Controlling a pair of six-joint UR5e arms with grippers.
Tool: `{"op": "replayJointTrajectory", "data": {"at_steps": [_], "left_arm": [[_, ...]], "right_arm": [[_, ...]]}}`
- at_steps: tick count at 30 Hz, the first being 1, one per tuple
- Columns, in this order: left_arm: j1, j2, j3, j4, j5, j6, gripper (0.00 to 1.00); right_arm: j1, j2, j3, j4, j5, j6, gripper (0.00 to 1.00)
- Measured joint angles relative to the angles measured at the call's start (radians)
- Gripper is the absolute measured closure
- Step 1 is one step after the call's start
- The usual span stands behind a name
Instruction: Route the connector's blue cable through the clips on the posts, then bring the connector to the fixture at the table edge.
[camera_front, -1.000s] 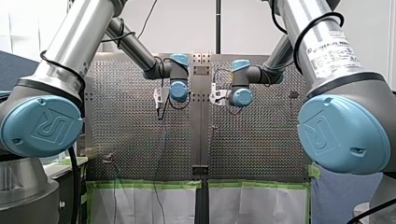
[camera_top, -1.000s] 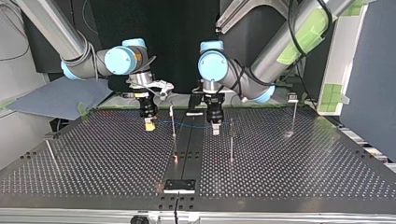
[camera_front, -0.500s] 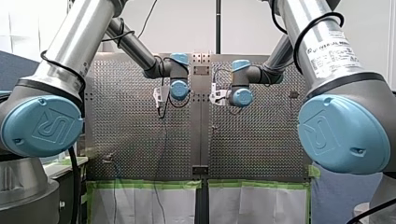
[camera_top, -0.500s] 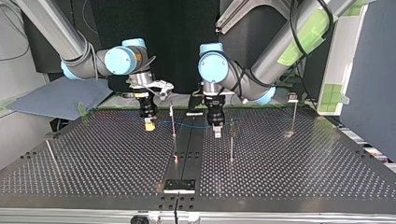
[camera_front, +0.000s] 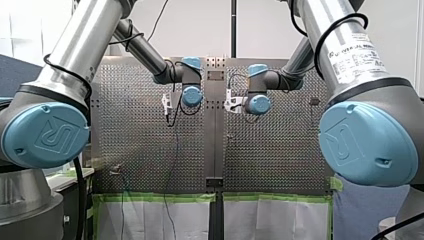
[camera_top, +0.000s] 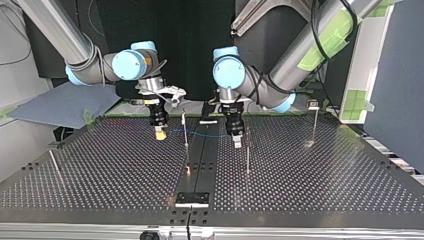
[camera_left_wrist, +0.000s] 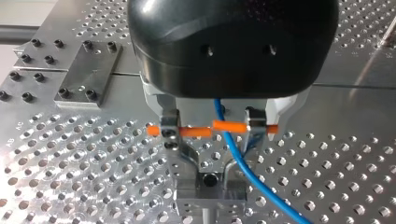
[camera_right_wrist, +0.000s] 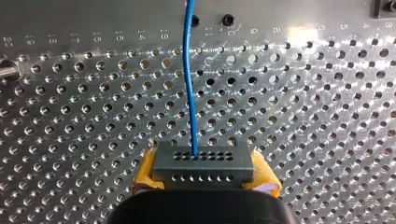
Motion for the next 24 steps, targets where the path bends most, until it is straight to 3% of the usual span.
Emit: {"op": "replayJointTrajectory", "data": {"at_steps": [1,2,3,4,5,24], "left_arm": [[-0.001,0.000,0.000,0.002,0.000,0.001,0.63],[-0.001,0.000,0.000,0.004,0.001,0.002,0.77],[-0.002,0.000,0.000,0.006,0.003,0.003,0.77],[-0.003,0.000,0.000,0.006,0.004,0.003,0.95],[-0.003,0.000,0.000,0.007,0.005,0.004,1.00],[-0.009,0.000,-0.001,0.004,0.005,0.015,1.00]], "right_arm": [[0.000,0.000,0.000,0.000,0.000,0.000,1.00],[0.000,0.000,0.000,0.000,0.000,0.000,1.00],[0.000,0.000,0.000,-0.001,0.000,0.000,1.00],[0.000,0.000,0.000,-0.001,0.000,0.000,1.00],[0.000,0.000,0.000,-0.001,0.000,0.000,1.00],[0.000,0.000,0.000,0.012,0.000,-0.001,1.00]]}}
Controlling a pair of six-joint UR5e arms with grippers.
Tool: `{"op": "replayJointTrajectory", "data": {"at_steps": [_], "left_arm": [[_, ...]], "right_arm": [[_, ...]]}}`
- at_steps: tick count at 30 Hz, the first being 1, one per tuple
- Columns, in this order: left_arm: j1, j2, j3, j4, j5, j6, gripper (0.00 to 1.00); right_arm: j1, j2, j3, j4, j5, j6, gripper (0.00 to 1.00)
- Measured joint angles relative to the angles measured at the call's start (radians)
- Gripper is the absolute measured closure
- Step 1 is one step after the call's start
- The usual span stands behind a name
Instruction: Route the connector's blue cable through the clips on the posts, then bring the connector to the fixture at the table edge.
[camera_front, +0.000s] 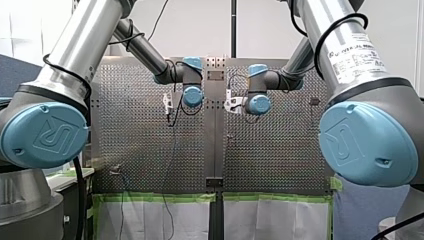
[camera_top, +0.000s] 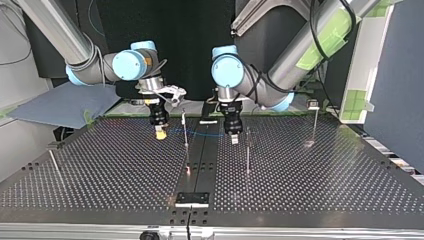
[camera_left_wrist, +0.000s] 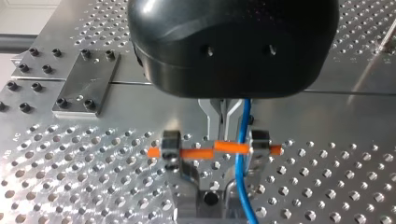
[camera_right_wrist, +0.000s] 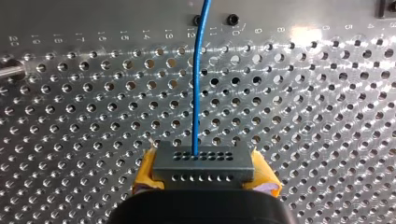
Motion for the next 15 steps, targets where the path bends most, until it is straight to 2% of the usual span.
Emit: {"op": "replayJointTrajectory", "data": {"at_steps": [4,5,6,8,9,11,15], "left_arm": [[-0.004,0.000,0.000,-0.002,0.002,0.002,1.00],[-0.005,0.000,0.000,-0.002,0.002,0.001,0.94],[-0.005,0.000,0.000,-0.002,0.004,0.001,0.94],[-0.006,0.000,0.000,-0.002,0.010,0.000,0.77],[-0.006,0.000,0.000,-0.002,0.015,-0.001,0.77],[-0.005,0.000,0.000,-0.001,0.020,-0.003,0.68],[-0.002,0.000,0.000,0.000,0.022,-0.009,0.68]], "right_arm": [[0.000,0.000,0.000,0.005,0.000,-0.001,1.00],[0.000,0.000,0.000,0.006,0.000,-0.001,1.00],[0.000,0.000,0.000,0.006,0.000,-0.001,1.00],[-0.001,0.000,0.000,0.007,0.000,-0.002,1.00],[0.000,0.000,0.000,0.007,0.000,-0.002,1.00],[0.000,0.000,0.000,0.007,0.000,-0.002,1.00],[0.000,0.000,0.000,0.008,0.000,-0.002,1.00]]}}
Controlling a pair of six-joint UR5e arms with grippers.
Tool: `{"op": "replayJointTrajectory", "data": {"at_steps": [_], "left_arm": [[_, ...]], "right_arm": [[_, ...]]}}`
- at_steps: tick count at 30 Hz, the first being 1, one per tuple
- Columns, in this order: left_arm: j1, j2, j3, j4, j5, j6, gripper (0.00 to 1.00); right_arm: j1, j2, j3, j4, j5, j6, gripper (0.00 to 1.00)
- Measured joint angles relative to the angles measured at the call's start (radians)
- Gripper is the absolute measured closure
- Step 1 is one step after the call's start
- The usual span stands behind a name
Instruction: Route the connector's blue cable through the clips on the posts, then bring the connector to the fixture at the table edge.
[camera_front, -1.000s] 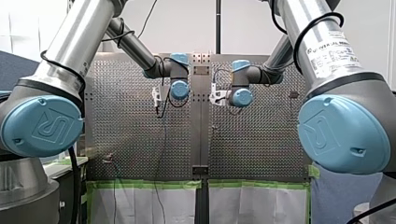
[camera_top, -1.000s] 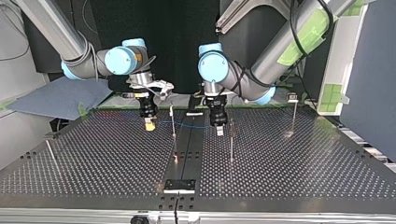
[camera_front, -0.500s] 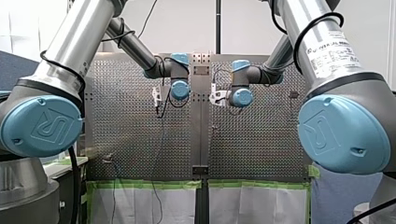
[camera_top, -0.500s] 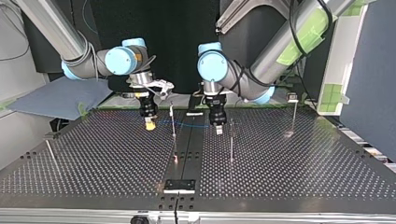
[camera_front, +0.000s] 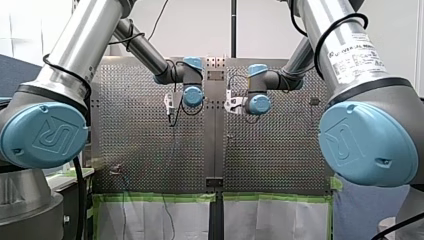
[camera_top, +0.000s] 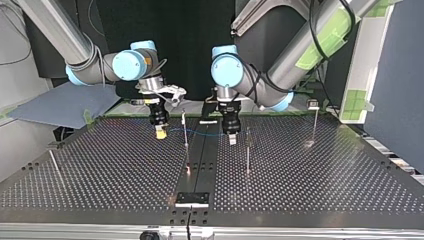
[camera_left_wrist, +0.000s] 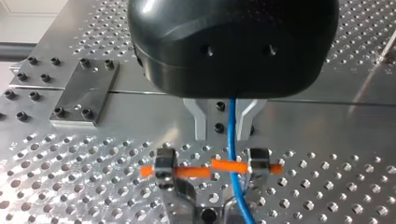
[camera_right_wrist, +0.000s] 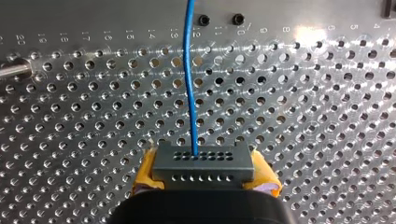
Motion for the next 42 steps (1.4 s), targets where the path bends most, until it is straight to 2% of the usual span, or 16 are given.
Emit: {"op": "replayJointTrajectory", "data": {"at_steps": [5,7,12,27,29,30,32,42], "left_arm": [[0.002,0.000,0.000,0.003,0.004,-0.008,0.68],[0.004,0.000,0.000,0.004,0.015,-0.010,0.72],[0.009,0.000,0.001,0.007,0.037,-0.011,0.72],[0.020,-0.001,0.006,0.002,0.034,-0.007,0.72],[0.020,-0.001,0.006,0.000,0.036,-0.007,0.84],[0.020,-0.001,0.006,-0.002,0.037,-0.007,0.84],[0.021,-0.001,0.006,-0.005,0.037,-0.006,1.00],[0.019,-0.001,0.006,-0.018,0.035,-0.002,1.00]], "right_arm": [[0.000,0.000,0.000,0.001,0.000,0.000,1.00],[0.000,0.000,0.000,0.001,0.000,0.000,1.00],[0.000,0.001,0.000,0.002,0.000,-0.001,1.00],[0.004,0.000,0.000,0.003,0.000,-0.002,1.00],[0.005,0.000,0.000,0.004,0.000,-0.002,1.00],[0.005,0.000,0.000,0.005,0.000,-0.002,1.00],[0.005,0.000,0.000,0.005,0.000,-0.002,1.00],[0.005,0.000,0.000,0.006,0.000,-0.002,1.00]]}}
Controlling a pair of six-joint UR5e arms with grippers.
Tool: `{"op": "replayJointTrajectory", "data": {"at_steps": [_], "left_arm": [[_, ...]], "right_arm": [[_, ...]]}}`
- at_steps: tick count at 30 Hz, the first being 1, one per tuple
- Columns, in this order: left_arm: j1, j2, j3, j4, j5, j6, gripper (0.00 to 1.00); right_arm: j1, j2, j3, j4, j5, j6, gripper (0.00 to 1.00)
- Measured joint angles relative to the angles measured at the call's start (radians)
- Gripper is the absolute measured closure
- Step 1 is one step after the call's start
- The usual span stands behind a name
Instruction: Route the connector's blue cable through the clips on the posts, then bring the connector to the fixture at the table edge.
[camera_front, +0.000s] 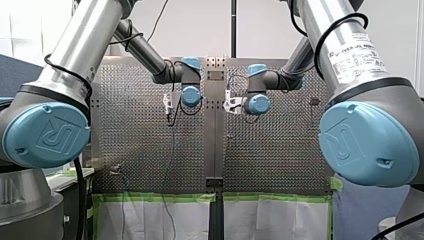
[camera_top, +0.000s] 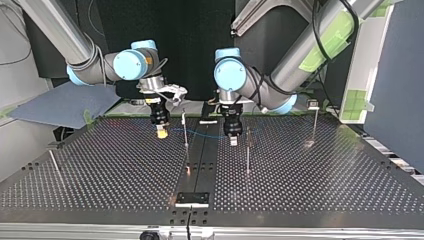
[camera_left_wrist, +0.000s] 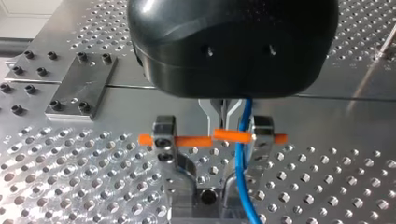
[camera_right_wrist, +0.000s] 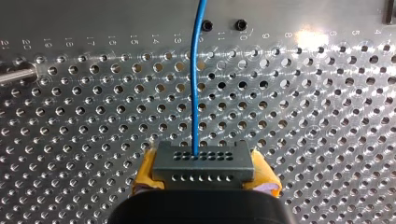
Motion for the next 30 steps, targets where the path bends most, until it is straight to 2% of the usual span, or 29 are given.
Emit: {"op": "replayJointTrajectory", "data": {"at_steps": [13,20,30], "left_arm": [[-0.040,0.000,-0.010,-0.004,-0.001,0.006,1.00],[-0.060,-0.004,-0.031,0.006,-0.005,0.006,1.00],[-0.085,-0.041,-0.049,0.031,-0.010,0.004,1.00]], "right_arm": [[0.002,0.000,0.001,0.019,0.005,-0.003,1.00],[0.002,0.000,0.014,0.026,0.020,-0.006,1.00],[-0.002,0.000,0.039,0.032,0.036,-0.009,1.00]]}}
